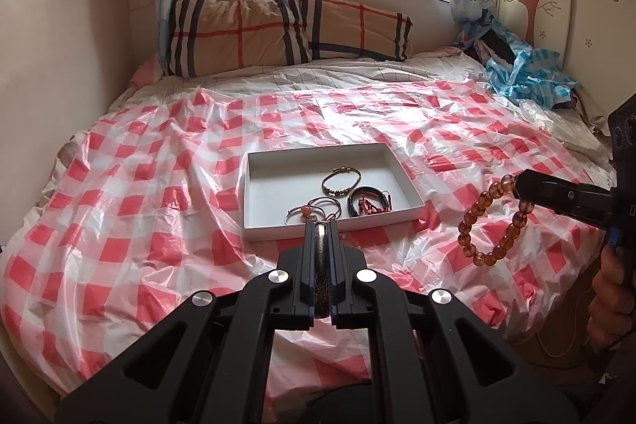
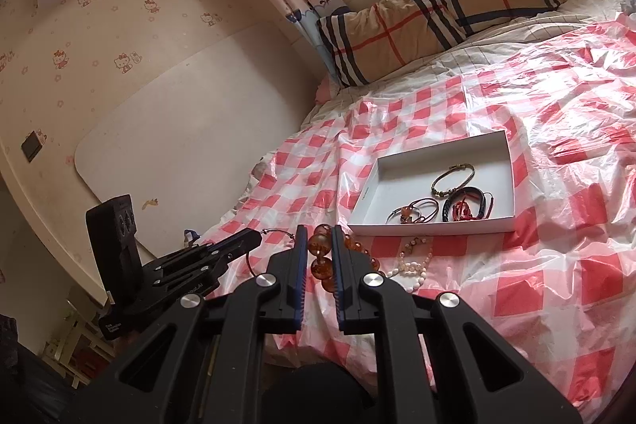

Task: Organize jewelry
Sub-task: 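Lift both bracelets and carry them over the white tray with both tools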

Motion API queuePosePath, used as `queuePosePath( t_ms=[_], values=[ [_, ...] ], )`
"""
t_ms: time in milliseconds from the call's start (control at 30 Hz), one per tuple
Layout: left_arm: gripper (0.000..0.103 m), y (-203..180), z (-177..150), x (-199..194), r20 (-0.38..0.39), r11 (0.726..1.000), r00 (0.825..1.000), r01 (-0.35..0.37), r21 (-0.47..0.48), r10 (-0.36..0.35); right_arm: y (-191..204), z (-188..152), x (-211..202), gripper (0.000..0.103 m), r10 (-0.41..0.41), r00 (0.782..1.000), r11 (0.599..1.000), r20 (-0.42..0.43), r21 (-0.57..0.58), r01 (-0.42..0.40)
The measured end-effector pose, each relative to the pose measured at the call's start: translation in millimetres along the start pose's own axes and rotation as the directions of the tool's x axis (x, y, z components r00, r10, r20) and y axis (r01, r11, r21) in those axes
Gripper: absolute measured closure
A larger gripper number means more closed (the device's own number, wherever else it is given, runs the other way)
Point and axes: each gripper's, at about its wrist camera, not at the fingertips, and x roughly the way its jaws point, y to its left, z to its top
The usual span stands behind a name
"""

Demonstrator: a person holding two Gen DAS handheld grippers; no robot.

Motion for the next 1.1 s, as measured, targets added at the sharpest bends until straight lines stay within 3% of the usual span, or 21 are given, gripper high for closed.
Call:
queuePosePath(
  t_ms=[1100],
  values=[
    [0.098, 8.9, 34.2, 145.7, -0.063, 0.998, 0.997, 0.046, -0.044, -0.049, -89.1, 47.6, 109.8, 0.090, -0.061, 0.998, 0.998, -0.033, 0.025, 0.062]
  ],
)
